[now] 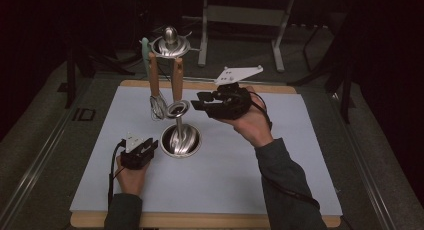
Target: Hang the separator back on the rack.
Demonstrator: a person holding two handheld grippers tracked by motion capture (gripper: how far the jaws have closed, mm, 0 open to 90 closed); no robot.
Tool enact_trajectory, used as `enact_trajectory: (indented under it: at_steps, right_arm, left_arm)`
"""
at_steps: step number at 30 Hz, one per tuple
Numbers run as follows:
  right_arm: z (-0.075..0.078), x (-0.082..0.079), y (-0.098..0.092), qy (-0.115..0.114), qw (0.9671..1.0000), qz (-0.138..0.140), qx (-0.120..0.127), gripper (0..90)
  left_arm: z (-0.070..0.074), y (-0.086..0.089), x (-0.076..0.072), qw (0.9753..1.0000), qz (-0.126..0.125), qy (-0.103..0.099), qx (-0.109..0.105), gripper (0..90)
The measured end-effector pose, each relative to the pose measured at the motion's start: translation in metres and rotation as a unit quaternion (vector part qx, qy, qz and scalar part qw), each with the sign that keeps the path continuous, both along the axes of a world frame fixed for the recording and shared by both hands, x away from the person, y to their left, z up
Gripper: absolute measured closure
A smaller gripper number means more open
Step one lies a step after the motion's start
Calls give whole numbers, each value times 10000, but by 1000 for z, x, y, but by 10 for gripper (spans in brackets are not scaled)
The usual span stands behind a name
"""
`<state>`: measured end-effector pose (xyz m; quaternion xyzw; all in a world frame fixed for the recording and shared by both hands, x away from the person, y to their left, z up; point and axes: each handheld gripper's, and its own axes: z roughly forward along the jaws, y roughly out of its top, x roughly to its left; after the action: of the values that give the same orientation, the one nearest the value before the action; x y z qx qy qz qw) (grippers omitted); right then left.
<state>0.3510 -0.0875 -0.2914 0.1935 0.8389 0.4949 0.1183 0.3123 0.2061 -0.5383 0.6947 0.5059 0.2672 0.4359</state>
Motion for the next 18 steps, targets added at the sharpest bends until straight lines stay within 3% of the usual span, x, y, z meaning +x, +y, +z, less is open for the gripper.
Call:
enact_trajectory:
  at_steps: [8, 18]
  right_arm:
    - [-15, 3, -9, 93, 9988, -106, -478, 637]
    - [-35, 8, -20, 293, 9964, -182, -769, 614]
  left_arm:
    - [0, 0, 0, 10000, -6, 10, 8, 718]
    - [0, 0, 0, 10000, -13, 23, 1, 715]
